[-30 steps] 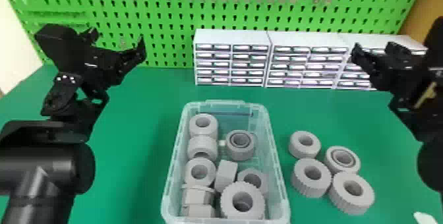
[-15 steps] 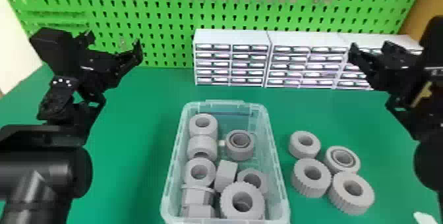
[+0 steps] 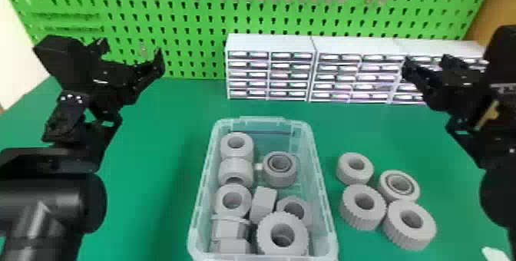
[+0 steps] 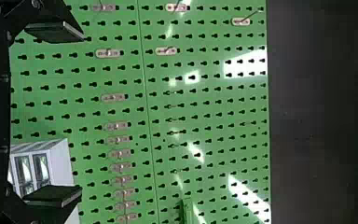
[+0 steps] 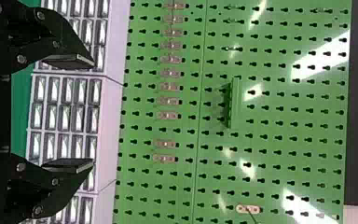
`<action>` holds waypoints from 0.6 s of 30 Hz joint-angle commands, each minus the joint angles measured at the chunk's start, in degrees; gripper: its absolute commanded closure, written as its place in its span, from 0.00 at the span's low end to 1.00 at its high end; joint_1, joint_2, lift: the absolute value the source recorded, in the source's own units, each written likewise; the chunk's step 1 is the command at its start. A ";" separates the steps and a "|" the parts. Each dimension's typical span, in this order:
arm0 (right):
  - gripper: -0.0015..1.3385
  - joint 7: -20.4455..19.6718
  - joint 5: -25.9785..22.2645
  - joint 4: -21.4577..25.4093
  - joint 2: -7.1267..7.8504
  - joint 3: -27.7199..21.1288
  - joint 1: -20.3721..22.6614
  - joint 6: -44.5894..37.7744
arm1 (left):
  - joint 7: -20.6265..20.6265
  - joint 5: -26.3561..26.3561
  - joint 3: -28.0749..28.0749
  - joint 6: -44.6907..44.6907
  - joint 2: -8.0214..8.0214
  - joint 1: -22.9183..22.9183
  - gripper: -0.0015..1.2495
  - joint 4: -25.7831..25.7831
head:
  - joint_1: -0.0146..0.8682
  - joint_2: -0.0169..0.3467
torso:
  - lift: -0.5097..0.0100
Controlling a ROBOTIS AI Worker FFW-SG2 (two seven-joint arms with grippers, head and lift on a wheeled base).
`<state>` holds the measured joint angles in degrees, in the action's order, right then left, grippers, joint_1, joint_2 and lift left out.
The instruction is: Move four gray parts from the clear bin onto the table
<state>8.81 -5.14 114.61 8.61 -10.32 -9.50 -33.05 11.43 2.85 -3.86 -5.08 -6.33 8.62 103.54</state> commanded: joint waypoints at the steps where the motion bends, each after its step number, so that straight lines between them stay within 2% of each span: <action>1: 0.38 0.07 -0.05 0.00 -0.08 0.12 -0.17 0.00 | -0.09 0.05 -0.09 0.07 0.00 -0.01 0.10 0.00 | 0.78 0.14 | 0.89; 18: 0.38 -0.02 -0.22 0.18 0.45 0.74 -0.79 0.00 | -0.18 0.05 0.44 0.07 0.09 0.60 0.10 0.00 | 0.78 0.14 | 0.89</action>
<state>8.80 -5.37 114.77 9.05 -9.77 -10.51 -33.05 11.25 2.89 -3.59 -5.01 -6.24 9.09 103.54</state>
